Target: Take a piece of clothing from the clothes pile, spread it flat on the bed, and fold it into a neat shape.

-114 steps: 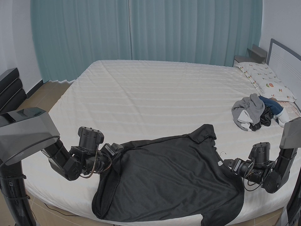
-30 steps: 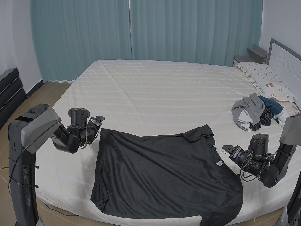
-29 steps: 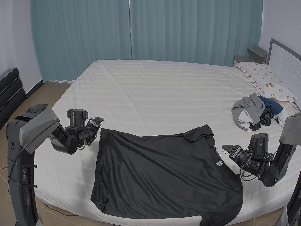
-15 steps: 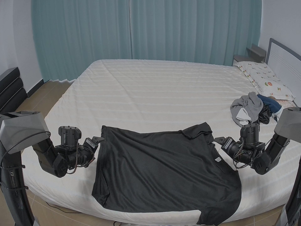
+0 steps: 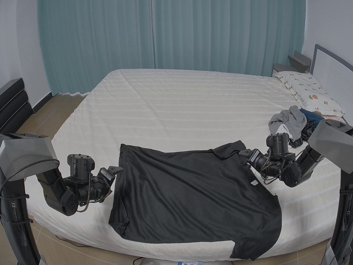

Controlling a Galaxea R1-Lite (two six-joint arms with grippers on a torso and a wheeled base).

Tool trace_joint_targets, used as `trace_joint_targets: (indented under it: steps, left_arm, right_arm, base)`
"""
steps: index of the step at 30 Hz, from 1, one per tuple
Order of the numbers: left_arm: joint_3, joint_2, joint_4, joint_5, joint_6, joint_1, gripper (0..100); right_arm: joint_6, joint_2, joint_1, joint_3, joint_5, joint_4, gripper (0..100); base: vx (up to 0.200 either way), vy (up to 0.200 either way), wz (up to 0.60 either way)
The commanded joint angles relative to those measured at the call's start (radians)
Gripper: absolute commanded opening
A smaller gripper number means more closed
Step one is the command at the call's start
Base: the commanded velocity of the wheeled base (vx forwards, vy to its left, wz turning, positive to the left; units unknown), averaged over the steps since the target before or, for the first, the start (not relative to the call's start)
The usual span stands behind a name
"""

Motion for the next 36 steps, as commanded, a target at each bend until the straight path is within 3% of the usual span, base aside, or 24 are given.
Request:
trace_joint_targets:
  steps: [1, 9, 16, 31, 32, 36]
  left_arm:
    - [0.002, 0.009, -0.001, 0.001, -0.022, -0.001, 100]
    - [-0.005, 0.009, -0.001, 0.009, -0.048, 0.0, 100]
    - [-0.002, 0.009, -0.003, 0.009, -0.048, 0.0, 100]
    - [0.016, 0.015, -0.064, 0.013, -0.046, -0.001, 100]
    - [0.016, 0.015, -0.064, 0.013, -0.046, -0.001, 100]
    - [0.016, 0.015, -0.064, 0.013, -0.046, -0.001, 100]
  right_arm:
    - [0.012, 0.094, 0.019, -0.155, 0.007, 0.088, 100]
    - [0.096, 0.22, 0.023, -0.428, 0.008, 0.284, 100]
    - [0.098, 0.298, 0.033, -0.565, 0.015, 0.35, 100]
    - [0.118, 0.438, 0.075, -0.819, -0.002, 0.446, 100]
    - [0.118, 0.438, 0.072, -0.83, -0.004, 0.446, 0]
    - [0.116, 0.43, 0.058, -0.856, -0.008, 0.444, 0]
  base:
    - [0.0, 0.0, 0.0]
    - [0.0, 0.0, 0.0]
    - [0.171, 0.0, 0.0]
    - [0.0, 0.0, 0.0]
    - [0.0, 0.0, 0.0]
    - [0.0, 0.0, 0.0]
